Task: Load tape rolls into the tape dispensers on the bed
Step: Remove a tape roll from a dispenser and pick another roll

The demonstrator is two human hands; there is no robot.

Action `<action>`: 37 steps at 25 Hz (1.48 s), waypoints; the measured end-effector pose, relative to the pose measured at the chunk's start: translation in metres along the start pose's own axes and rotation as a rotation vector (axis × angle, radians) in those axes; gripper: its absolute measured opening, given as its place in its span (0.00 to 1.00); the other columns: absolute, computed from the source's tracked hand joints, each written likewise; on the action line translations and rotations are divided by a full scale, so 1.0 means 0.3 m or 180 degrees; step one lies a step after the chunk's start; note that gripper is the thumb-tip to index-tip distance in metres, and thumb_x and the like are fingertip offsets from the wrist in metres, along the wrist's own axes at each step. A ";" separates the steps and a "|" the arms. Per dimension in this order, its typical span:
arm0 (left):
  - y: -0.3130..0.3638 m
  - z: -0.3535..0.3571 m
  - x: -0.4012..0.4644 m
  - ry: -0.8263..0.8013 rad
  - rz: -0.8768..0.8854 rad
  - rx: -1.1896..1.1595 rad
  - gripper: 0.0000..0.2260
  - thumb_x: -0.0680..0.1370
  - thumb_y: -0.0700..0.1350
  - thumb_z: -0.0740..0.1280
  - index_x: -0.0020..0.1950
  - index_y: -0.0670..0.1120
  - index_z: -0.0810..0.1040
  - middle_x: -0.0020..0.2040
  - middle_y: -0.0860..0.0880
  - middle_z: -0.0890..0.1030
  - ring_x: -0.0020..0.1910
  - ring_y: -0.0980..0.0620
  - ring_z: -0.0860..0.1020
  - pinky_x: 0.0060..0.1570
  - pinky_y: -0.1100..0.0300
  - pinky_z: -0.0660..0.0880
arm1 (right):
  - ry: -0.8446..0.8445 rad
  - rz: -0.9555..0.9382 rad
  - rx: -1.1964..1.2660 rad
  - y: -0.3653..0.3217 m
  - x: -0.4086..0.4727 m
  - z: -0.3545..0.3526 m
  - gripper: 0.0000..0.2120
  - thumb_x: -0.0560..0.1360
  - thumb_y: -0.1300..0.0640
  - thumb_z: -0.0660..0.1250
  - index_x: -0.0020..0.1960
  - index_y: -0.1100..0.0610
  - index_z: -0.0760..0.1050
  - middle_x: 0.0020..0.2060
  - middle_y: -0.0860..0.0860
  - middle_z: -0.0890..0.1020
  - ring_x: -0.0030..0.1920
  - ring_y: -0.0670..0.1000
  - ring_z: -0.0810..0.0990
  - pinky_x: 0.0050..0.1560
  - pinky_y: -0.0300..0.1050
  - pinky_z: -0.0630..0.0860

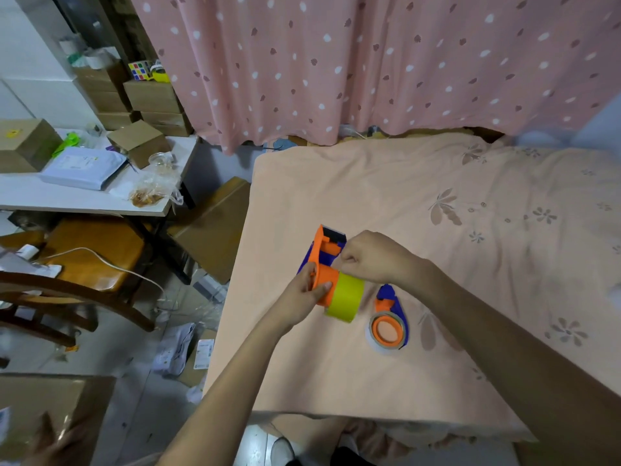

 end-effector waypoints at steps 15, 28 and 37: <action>0.005 0.055 -0.036 0.0150 0.0277 -0.0483 0.15 0.76 0.39 0.69 0.61 0.43 0.70 0.56 0.41 0.83 0.52 0.42 0.83 0.55 0.46 0.79 | 0.0163 0.0062 0.0461 0.028 0.044 0.007 0.11 0.65 0.54 0.66 0.31 0.61 0.72 0.31 0.58 0.79 0.32 0.56 0.73 0.34 0.52 0.71; 0.026 0.071 -0.071 0.0086 0.0227 -0.0757 0.12 0.77 0.37 0.68 0.59 0.43 0.71 0.51 0.48 0.84 0.46 0.46 0.85 0.45 0.59 0.79 | 0.0562 -0.0085 0.1834 0.077 -0.070 0.076 0.10 0.66 0.52 0.77 0.45 0.55 0.84 0.43 0.49 0.82 0.44 0.48 0.81 0.48 0.51 0.78; 0.052 0.077 -0.086 -0.0066 0.0290 -0.0762 0.15 0.77 0.37 0.68 0.62 0.41 0.69 0.55 0.42 0.84 0.48 0.44 0.84 0.49 0.57 0.80 | 0.1025 0.0377 0.2688 0.121 -0.079 0.049 0.06 0.73 0.60 0.71 0.38 0.60 0.79 0.49 0.48 0.84 0.52 0.47 0.82 0.53 0.47 0.77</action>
Point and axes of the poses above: each hand's wrist, its own x-axis towards the middle knuckle, its own z-axis out of the palm, y = z × x, the point moved 7 cm from there along x, towards the middle knuckle
